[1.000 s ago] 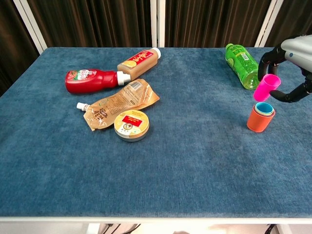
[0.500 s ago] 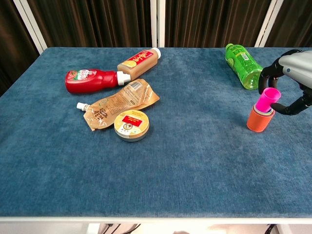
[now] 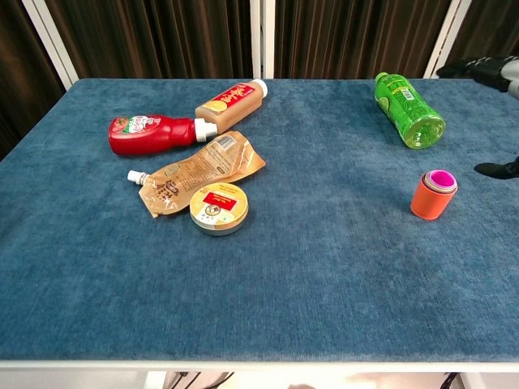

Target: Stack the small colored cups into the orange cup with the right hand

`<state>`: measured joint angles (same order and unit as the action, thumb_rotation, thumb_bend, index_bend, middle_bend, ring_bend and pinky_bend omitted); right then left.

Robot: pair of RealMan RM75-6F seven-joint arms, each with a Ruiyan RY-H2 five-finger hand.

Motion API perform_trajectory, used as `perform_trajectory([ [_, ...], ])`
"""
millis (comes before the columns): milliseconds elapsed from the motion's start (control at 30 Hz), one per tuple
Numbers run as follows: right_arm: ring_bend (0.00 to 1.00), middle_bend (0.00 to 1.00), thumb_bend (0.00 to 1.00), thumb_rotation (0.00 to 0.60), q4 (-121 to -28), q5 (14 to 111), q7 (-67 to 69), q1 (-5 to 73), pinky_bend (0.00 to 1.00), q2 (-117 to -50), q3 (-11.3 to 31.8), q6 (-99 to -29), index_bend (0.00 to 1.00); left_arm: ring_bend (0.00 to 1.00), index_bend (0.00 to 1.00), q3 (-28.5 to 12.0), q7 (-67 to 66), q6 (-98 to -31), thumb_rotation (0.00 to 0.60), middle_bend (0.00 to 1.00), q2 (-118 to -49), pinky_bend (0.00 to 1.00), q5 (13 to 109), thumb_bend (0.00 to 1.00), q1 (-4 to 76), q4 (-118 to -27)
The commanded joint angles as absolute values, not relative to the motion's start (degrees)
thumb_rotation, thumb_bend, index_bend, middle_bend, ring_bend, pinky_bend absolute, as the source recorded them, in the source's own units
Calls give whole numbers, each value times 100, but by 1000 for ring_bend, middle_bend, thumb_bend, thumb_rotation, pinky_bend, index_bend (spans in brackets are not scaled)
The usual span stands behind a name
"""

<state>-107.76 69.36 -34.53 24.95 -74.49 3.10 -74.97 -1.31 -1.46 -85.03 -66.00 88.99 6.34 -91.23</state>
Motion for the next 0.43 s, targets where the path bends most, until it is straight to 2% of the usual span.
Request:
perform_trajectory([
  [33, 0, 8, 155, 600, -10805, 7597, -2867, 2071, 0, -6947, 33, -7962, 0, 0, 81, -144, -160, -8497, 600, 97, -6615, 50, 8907, 135, 653, -9138],
  [200, 0, 0, 149, 600, -10106, 8128, -2452, 1568, 0, -6630, -226, -8550, 0, 0, 81, -154, -217, -8456, 600, 97, -6623, 50, 8911, 135, 693, -9190],
  [433, 0, 0, 147, 600, -9280, 8155, -1446, 1102, 0, -6600, -220, -8853, 0, 0, 81, -197, -312, -8456, 600, 97, -6661, 50, 8877, 135, 727, -9159],
])
